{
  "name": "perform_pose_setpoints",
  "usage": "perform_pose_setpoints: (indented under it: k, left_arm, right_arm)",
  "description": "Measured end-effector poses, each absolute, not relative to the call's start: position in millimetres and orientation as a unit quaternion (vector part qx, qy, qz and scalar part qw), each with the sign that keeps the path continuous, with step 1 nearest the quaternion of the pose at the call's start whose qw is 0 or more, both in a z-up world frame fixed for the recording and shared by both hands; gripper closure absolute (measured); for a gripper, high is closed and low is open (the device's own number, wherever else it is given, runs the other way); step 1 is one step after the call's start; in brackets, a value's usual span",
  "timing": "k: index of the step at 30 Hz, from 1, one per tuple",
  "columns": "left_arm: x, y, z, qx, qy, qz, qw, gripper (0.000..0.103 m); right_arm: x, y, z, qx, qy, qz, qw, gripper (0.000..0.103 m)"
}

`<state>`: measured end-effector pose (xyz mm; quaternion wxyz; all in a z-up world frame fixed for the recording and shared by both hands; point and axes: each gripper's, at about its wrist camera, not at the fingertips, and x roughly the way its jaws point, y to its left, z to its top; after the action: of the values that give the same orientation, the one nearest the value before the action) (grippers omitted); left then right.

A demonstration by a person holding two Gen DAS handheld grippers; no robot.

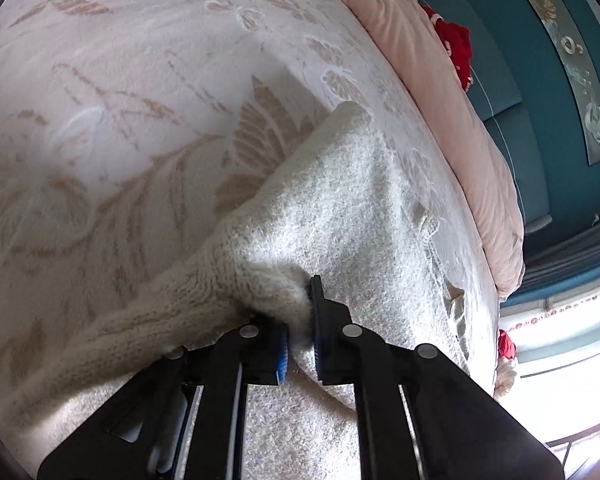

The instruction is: Fold small clothes

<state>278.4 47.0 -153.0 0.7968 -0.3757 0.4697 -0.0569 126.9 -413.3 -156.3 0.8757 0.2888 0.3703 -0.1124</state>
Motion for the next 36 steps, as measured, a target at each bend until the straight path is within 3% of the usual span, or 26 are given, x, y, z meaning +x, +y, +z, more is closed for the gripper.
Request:
perform_pose_setpoints:
  k: [1,4,9,14,18,21,22,23,24,27,30,36]
  left_arm:
    - [278,49,-153,-0.37,0.468,-0.061,0.8,0.093]
    - [276,51,-155,-0.363,0.457,-0.076,0.808,0.093]
    - [268,44,-155,-0.331,0.433,-0.082,0.834,0.093]
    - [267,51,-160,-0.335,0.414,-0.105,0.84,0.092]
    - [270,58,-165,-0.348,0.399,-0.127,0.839,0.092]
    - [274,62,-167,-0.358,0.389,-0.134,0.838,0.092]
    - [274,64,-169,-0.363,0.384,-0.136,0.838,0.092]
    - [275,66,-170,-0.367,0.38,-0.137,0.838,0.092]
    - [276,67,-171,-0.373,0.377,-0.137,0.836,0.092]
    - [279,66,-173,-0.37,0.376,-0.138,0.838,0.092]
    - [283,64,-174,-0.366,0.379,-0.137,0.839,0.092]
    - [284,66,-173,-0.364,0.382,-0.136,0.839,0.092]
  right_arm:
    - [112,-411,-146,0.282,0.355,-0.142,0.88,0.08]
    - [94,-382,-110,0.241,0.302,-0.141,0.912,0.079]
    - [185,-266,-82,0.116,0.339,0.056,0.932,0.079]
    - [292,-150,-96,-0.001,0.362,0.161,0.918,0.068]
    - [347,-103,-113,-0.045,0.366,0.188,0.91,0.055]
    - [381,-85,-128,-0.072,0.38,0.192,0.902,0.051]
    - [390,-84,-137,-0.073,0.395,0.198,0.894,0.056]
    - [396,-85,-145,-0.067,0.411,0.212,0.884,0.092]
    - [397,-88,-142,-0.065,0.415,0.218,0.881,0.095]
    - [400,-104,-130,-0.029,0.383,0.205,0.9,0.097]
    - [410,-116,-146,-0.012,0.419,0.19,0.888,0.095]
    - [298,-185,-98,0.057,0.352,0.146,0.923,0.093]
